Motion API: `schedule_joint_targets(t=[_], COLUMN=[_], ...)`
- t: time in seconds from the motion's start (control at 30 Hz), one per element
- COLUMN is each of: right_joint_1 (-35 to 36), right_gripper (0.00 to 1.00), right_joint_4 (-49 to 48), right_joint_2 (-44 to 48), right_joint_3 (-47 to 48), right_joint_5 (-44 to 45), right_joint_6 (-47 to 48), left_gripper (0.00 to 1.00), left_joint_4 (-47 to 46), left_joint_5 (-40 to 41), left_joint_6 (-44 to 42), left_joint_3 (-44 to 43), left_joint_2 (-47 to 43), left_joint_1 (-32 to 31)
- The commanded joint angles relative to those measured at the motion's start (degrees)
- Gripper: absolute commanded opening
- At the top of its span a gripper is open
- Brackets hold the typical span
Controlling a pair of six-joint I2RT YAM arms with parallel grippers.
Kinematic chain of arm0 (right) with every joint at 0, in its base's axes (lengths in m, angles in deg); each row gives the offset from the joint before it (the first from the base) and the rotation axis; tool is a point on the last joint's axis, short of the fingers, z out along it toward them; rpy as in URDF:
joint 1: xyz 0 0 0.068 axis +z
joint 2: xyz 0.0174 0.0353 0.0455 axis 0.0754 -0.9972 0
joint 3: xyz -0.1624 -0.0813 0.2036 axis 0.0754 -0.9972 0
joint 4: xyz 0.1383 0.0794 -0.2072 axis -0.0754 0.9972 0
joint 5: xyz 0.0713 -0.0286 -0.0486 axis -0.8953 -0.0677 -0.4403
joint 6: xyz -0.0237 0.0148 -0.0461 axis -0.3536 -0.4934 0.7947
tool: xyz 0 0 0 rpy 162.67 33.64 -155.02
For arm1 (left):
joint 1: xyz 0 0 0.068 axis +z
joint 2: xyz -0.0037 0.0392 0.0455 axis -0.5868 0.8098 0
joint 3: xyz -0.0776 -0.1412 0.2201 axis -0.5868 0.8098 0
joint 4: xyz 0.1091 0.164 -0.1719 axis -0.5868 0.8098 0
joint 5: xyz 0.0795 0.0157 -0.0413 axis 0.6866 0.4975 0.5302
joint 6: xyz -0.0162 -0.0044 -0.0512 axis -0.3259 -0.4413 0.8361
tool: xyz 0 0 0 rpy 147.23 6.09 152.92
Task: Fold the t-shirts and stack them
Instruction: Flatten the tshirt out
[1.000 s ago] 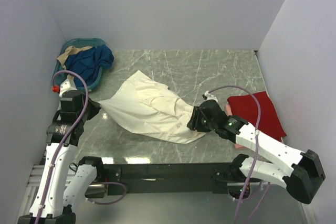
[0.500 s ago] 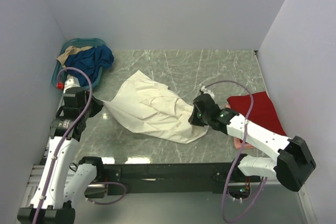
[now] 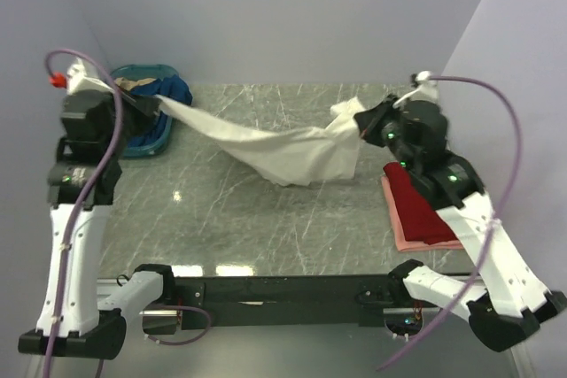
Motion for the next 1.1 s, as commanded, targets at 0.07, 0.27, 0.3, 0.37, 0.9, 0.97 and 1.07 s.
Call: schedule_joint_targets(t=[0.07, 0.27, 0.3, 0.37, 0.9, 0.97, 1.07], right_joint_1=[-1.0, -1.1, -1.1, -1.0, -3.5, -8.1, -14.4], right_gripper=[0.0, 0.0, 0.0, 0.0, 0.0, 0.0, 0.0], right_joint_4=[4.6, 7.7, 8.0, 8.1, -9.3, -13.6, -19.3], right_joint_2=[6.4, 12.2, 13.5, 14.6, -2.6, -8.2, -17.1], right_joint_3=[12.2, 22.5, 24.2, 25.6, 27.2, 28.2, 32.4], right_joint_5=[7.0, 8.7, 8.9, 9.2, 4.3, -2.6, -11.2], right_joint_6=[4.1, 7.3, 7.6, 8.4, 14.1, 12.0, 9.2], left_gripper=[0.0, 0.0, 0.0, 0.0, 0.0, 0.0, 0.0], left_joint_4=[-1.3, 0.9, 1.5, 2.2, -17.6, -22.2, -27.7], left_joint_5=[-0.4, 0.0, 0.4, 1.2, 1.6, 1.4, 0.6], left_joint_6=[1.8, 2.4, 2.4, 2.3, 4.8, 4.0, 2.5], left_joint_3=[-16.3, -25.9, -26.7, -29.2, -17.4, -17.3, -20.1], left_joint_2=[-1.8, -3.7, -3.9, -4.2, 4.8, 9.9, 18.6], left_joint_1=[0.3, 0.3, 0.3, 0.3, 0.3, 0.3, 0.5])
